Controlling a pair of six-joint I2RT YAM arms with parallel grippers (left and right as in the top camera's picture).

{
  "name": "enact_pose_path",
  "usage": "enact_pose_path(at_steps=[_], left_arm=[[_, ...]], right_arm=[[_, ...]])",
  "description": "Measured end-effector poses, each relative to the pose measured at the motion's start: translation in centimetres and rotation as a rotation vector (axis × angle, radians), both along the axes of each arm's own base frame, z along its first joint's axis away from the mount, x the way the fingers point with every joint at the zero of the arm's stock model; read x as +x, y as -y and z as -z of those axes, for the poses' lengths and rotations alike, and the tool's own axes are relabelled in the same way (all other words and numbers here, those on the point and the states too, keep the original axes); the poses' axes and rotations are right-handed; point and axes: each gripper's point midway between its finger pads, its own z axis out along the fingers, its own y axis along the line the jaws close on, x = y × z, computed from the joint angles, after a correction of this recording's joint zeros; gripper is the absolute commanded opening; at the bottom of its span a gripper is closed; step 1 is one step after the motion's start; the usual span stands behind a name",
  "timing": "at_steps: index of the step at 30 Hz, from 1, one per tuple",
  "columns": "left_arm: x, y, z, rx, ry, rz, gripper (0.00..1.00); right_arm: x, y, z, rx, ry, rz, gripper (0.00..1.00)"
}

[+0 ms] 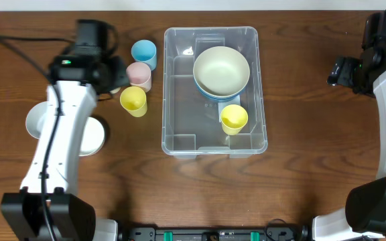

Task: Pack container
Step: 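Move left gripper to the second yellow cup and grasp its rim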

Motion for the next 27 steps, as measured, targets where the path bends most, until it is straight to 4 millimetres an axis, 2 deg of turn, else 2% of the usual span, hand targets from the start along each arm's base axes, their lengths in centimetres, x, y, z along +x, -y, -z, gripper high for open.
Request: enact_pose_path(at_steps=[3,6,9,11,15,18,22,25,27], left_arm=[[-0.1,-1.8,0.3,-0.045,-0.006,-0.061,0.57],[-0.2,-2.1,1.3,-0.081,-0.032,-0.08,0.57],[-0.4,-1.7,3.7,-0.116,-0.098,-0.094,0.57],[-0.6,-1.3,6.2,-0.141,-0.167,-0.101,0.57],[-1.4,-0.6,9.9,-0.18,-0.276,-0.106,0.57],[-2.0,-0.3,11.4,-0.196,-0.325,-0.108,0.57],[-2.4,-0.2,12.3,-0.202,-0.352,-0.108,0.56],[-2.3,-0.1,12.5,-0.208,-0.357,-0.113,0.44],[-2.2,0.0,12.5,-0.215,-0.351,-0.114,0.4]], right_arm=[[0.0,0.0,0.0,0.0,0.0,0.0,0.99],[0.0,0.0,0.0,0.0,0.0,0.0,0.99],[0.0,0.0,0.0,0.0,0.0,0.0,0.99],[0.0,0.0,0.0,0.0,0.0,0.0,0.99],[0.0,0.0,0.0,0.0,0.0,0.0,0.99],[0.0,0.0,0.0,0.0,0.0,0.0,0.99],[0.0,0.0,0.0,0.0,0.0,0.0,0.99],[0.0,0.0,0.0,0.0,0.0,0.0,0.99],[0.0,0.0,0.0,0.0,0.0,0.0,0.99]])
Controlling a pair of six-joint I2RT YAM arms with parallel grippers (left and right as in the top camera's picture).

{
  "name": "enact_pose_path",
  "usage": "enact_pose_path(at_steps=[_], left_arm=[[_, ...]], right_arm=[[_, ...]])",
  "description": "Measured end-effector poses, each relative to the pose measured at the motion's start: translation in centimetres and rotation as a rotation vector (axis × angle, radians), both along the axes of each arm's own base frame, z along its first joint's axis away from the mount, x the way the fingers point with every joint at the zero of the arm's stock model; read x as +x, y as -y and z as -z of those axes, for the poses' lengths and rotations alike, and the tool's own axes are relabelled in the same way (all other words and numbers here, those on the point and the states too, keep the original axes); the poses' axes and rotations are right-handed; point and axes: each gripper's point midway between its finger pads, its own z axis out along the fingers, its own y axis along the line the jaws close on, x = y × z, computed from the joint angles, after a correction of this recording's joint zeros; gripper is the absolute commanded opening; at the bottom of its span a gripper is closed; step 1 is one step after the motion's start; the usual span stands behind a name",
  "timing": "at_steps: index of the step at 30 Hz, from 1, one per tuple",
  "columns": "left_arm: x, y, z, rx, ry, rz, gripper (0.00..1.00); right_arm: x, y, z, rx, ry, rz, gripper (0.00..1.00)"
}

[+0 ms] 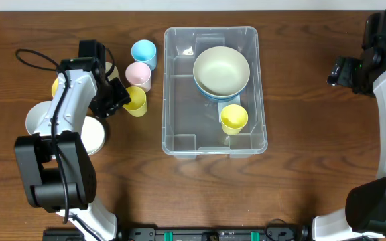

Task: Pack container
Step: 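Move left gripper to the second yellow cup and grasp its rim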

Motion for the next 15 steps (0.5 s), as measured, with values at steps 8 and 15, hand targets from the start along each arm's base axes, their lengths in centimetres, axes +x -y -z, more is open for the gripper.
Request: enact_pose_path(at_steps=[8,15], left_arm=[[0.2,0.4,0.0,-0.003,0.006,0.011,0.4],[0.9,2.5,-0.1,-0.002,0.039,0.068,0.46]], right_arm=[[0.0,0.0,0.0,0.0,0.0,0.0,0.99],[0.0,0.0,0.0,0.0,0.0,0.0,0.99]])
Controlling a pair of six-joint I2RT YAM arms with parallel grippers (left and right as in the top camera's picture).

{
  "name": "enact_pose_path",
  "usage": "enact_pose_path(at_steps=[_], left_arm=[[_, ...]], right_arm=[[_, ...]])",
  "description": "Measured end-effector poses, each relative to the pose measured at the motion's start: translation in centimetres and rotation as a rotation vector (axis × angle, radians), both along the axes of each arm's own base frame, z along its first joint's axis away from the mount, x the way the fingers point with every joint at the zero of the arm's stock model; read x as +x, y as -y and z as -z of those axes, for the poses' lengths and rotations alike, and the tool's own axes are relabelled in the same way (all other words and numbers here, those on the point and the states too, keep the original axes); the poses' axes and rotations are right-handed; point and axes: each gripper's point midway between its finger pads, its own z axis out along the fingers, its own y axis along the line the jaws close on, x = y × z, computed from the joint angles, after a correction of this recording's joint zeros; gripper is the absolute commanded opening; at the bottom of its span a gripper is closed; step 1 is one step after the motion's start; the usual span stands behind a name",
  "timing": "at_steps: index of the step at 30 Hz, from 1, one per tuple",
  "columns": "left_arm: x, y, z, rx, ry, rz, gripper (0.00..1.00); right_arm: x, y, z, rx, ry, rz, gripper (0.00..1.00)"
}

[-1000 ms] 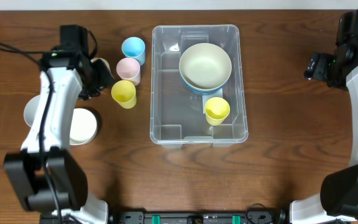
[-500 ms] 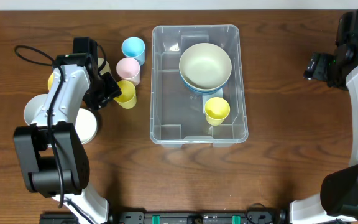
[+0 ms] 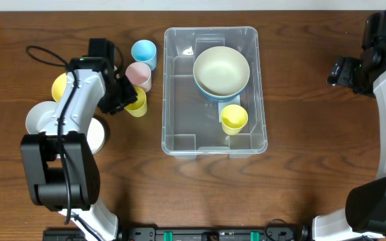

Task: Pack container
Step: 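Move left gripper to the second yellow cup and grasp its rim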

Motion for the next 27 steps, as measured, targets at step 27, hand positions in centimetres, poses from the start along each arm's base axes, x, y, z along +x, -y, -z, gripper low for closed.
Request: enact_pose_path(at_steps=[27], left_arm=[[-1.6,-0.4,2.1,-0.001,-0.038,-0.021,0.19]], right_arm=[[0.0,0.0,0.0,0.0,0.0,0.0,0.99]])
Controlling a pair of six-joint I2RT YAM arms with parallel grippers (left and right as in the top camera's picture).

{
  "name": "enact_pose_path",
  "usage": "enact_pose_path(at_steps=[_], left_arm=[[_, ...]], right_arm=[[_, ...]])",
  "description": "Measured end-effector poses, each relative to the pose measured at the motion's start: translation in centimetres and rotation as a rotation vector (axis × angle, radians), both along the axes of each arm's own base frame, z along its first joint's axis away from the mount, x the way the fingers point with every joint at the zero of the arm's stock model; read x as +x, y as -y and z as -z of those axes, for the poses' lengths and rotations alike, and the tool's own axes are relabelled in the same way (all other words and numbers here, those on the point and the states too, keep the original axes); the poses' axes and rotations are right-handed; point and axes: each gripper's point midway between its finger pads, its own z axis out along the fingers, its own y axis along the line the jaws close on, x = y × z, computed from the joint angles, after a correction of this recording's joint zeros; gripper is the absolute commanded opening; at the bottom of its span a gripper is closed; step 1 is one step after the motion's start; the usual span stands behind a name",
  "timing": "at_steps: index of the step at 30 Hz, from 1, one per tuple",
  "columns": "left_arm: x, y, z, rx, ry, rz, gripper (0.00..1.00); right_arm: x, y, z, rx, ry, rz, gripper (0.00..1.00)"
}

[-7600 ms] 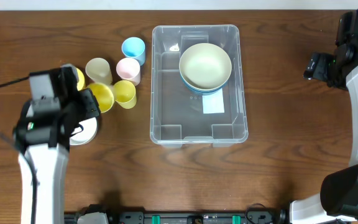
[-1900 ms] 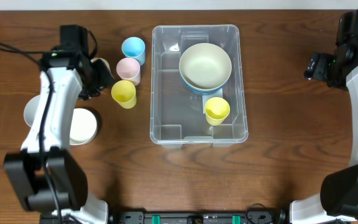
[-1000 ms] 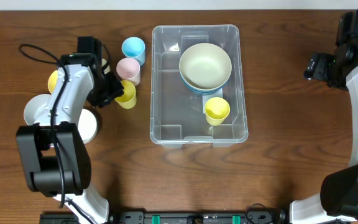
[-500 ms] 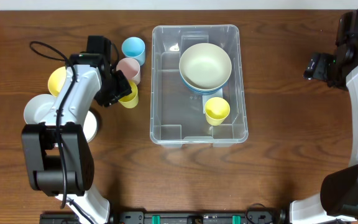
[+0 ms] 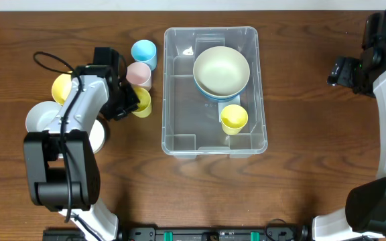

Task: Pack container
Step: 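Move left gripper to the second yellow cup and grasp its rim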

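Observation:
The clear plastic container (image 5: 179, 100) stands mid-table. Inside it a cream bowl (image 5: 221, 68) rests on a blue bowl, and a yellow cup (image 5: 234, 118) stands in front of them. Left of the container stand a blue cup (image 5: 143, 51), a pink cup (image 5: 139, 75) and a second yellow cup (image 5: 143, 103). My left gripper (image 5: 133, 103) is at this cup's left side, its dark fingers open and covering the cup's left wall. My right gripper (image 5: 338, 71) hangs far off at the right edge, its fingers too small to read.
A yellow bowl (image 5: 60, 87) and two white bowls (image 5: 40, 119) (image 5: 96, 136) sit at the left, partly under my left arm. The left arm's cable (image 5: 49, 61) loops over the table behind them.
My left gripper has moved a little to the right, onto the yellow cup's left wall. The cup now sits slightly nearer the container. The right arm has not moved.
My left arm first lay over the left bowls with its gripper left of the pink cup. Then the gripper was lower, just left of the outer yellow cup. It then touched the cup's rim, and now covers its left wall. The container's contents are unchanged.

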Motion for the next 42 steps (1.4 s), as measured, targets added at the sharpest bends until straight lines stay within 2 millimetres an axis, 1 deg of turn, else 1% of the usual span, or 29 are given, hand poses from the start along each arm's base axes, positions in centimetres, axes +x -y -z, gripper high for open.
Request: enact_pose_path(at_steps=[1,2,4,8,20,21,23,27,29,37,39,42], left_arm=[[0.0,-0.2,-0.2,-0.001,0.004,-0.007,0.11],[0.0,-0.3,-0.4,0.0,0.01,-0.01,0.09],[0.1,-0.6,-1.1,0.002,0.028,-0.007,0.09],[0.2,-0.7,-2.0,0.004,0.055,-0.001,0.11],[0.1,-0.6,-2.0,0.006,0.051,0.017,0.11],[0.0,-0.6,-2.0,0.006,0.048,0.018,0.12],[-0.2,-0.6,-1.9,0.006,0.039,0.024,0.22],[-0.5,-0.6,-1.9,0.007,0.031,0.032,0.28],[-0.5,-0.6,-1.9,0.007,0.031,0.035,0.29],[-0.2,-0.6,-1.8,0.008,0.041,0.035,0.28],[0.1,-0.6,-1.8,0.008,0.049,0.034,0.22],[0.1,-0.6,-1.8,0.008,0.051,0.035,0.2]], right_arm=[[0.0,0.0,0.0,0.0,0.0,0.0,0.99],[0.0,0.0,0.0,0.0,0.0,0.0,0.99],[0.0,0.0,0.0,0.0,0.0,0.0,0.99],[0.0,0.0,0.0,0.0,0.0,0.0,0.99],[0.0,0.0,0.0,0.0,0.0,0.0,0.99],[0.0,0.0,0.0,0.0,0.0,0.0,0.99],[0.0,0.0,0.0,0.0,0.0,0.0,0.99],[0.0,0.0,0.0,0.0,0.0,0.0,0.99],[0.0,0.0,0.0,0.0,0.0,0.0,0.99],[0.0,0.0,0.0,0.0,0.0,0.0,0.99],[0.0,0.0,0.0,0.0,0.0,0.0,0.99],[0.0,0.0,0.0,0.0,0.0,0.0,0.99]])
